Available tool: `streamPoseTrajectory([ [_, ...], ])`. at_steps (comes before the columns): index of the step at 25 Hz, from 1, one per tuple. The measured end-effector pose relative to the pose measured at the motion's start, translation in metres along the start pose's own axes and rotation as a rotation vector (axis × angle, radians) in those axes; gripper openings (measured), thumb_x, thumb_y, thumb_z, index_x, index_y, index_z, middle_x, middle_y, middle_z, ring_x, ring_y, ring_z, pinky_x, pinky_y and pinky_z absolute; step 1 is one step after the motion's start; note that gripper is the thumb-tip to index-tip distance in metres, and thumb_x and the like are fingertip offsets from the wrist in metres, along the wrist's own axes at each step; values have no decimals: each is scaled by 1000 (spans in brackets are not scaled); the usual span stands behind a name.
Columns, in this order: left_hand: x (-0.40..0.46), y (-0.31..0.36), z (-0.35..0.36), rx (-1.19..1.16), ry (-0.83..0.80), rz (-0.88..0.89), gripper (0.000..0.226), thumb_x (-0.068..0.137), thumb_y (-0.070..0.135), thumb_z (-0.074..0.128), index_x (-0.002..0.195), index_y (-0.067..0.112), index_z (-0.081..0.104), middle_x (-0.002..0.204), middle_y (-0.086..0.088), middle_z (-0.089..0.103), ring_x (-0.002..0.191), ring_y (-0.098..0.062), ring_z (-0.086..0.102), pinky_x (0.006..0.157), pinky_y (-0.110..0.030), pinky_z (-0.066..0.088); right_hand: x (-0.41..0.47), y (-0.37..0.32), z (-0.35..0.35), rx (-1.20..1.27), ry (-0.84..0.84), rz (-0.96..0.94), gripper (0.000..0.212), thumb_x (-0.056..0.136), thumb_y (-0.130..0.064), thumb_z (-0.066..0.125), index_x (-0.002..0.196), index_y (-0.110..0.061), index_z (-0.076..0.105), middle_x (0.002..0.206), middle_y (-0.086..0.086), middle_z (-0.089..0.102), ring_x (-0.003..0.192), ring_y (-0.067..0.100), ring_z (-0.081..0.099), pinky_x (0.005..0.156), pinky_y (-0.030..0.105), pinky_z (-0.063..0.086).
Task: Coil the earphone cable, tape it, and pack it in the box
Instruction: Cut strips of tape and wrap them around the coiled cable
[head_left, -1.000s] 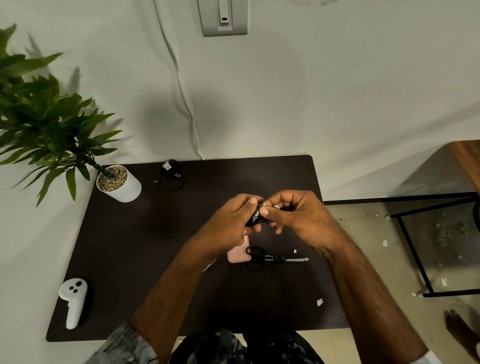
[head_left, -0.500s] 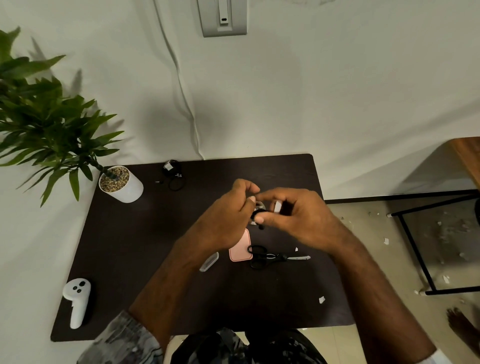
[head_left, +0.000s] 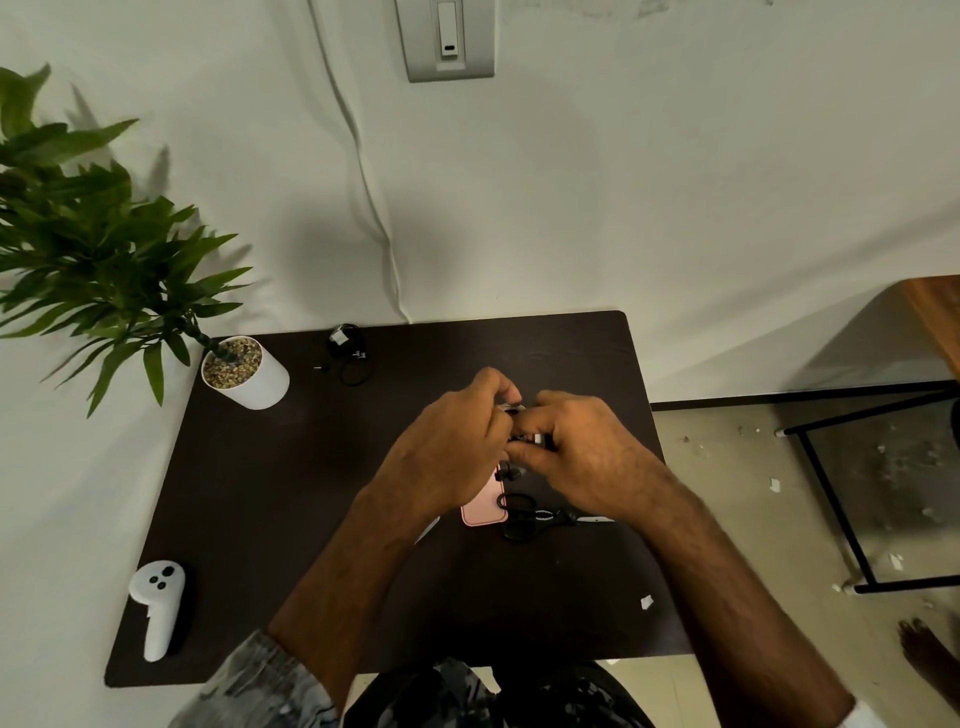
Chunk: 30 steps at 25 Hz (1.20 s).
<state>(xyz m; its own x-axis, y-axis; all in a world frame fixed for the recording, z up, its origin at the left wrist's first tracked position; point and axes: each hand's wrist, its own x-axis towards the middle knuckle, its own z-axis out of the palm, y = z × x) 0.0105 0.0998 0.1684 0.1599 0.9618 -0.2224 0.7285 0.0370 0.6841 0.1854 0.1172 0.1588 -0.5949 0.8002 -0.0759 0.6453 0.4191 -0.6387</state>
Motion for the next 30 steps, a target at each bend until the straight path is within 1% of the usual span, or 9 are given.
streamPoseTrajectory([
  [4, 2, -5, -9, -452, -3, -134, 31, 107, 37, 47, 108, 16, 69, 72, -1, 67, 53, -9, 60, 48, -22, 49, -2, 8, 2, 328, 57, 130, 14, 97, -31, 75, 83, -32, 78, 74, -15, 64, 72, -2, 62, 65, 12, 44],
  [6, 1, -5, -17, -743, -67, -184, 47, 105, 47, 44, 111, 9, 70, 72, -10, 67, 56, -16, 60, 47, -28, 51, -3, 12, 5, 588, 42, 206, 17, 99, -29, 73, 84, -29, 81, 71, -9, 67, 66, 7, 57, 63, 26, 46],
  [8, -1, -7, -21, -944, -138, -184, 55, 101, 51, 46, 113, 3, 69, 79, -14, 68, 62, -18, 61, 50, -29, 54, -3, 15, 6, 827, 27, 254, 15, 100, -25, 71, 92, -22, 83, 79, 1, 71, 67, 14, 55, 60, 29, 46],
  [11, -3, -14, -18, -1035, -209, -120, 51, 97, 43, 55, 105, -6, 66, 83, -10, 67, 68, -17, 56, 55, -26, 52, -6, 16, 6, 1120, -22, 291, 20, 97, -21, 71, 102, -4, 81, 100, 22, 69, 70, 16, 53, 59, 26, 45],
  [13, -4, -18, -16, -1057, -220, -116, 50, 95, 36, 59, 116, -8, 66, 84, -6, 67, 69, -14, 55, 58, -25, 50, -8, 15, 5, 1237, -66, 301, 19, 92, -21, 73, 98, -5, 81, 102, 24, 64, 73, 18, 53, 58, 25, 45],
  [17, -6, -19, -16, -1107, -163, -124, 26, 90, 32, 62, 104, 21, 81, 84, -2, 70, 72, -12, 59, 61, -25, 51, -11, 14, 2, 1311, -117, 283, 19, 87, -24, 76, 95, -8, 82, 98, 15, 68, 72, 15, 55, 59, 25, 46],
  [22, -3, -22, -14, -1113, 138, -129, 27, 92, 20, 62, 115, 14, 75, 105, -6, 77, 85, -16, 69, 71, -28, 60, -12, 18, -2, 1325, -119, 245, 14, 92, -17, 71, 92, -8, 81, 94, 15, 64, 67, 10, 58, 58, 22, 48],
  [27, 4, -22, -15, -1508, 266, -182, 29, 86, 13, 68, 115, 14, 71, 113, -13, 75, 98, -21, 74, 77, -36, 64, -9, 25, -3, 1318, -121, 200, 16, 94, -16, 71, 97, -4, 80, 91, 11, 66, 69, 10, 57, 59, 24, 48],
  [30, 5, -25, -16, -1610, 340, -224, 25, 88, 14, 67, 113, 17, 68, 105, -10, 77, 92, -20, 76, 71, -35, 64, -9, 26, -5, 1326, -112, 193, 15, 91, -18, 72, 95, -5, 81, 89, 10, 67, 68, 10, 57, 58, 24, 48],
])
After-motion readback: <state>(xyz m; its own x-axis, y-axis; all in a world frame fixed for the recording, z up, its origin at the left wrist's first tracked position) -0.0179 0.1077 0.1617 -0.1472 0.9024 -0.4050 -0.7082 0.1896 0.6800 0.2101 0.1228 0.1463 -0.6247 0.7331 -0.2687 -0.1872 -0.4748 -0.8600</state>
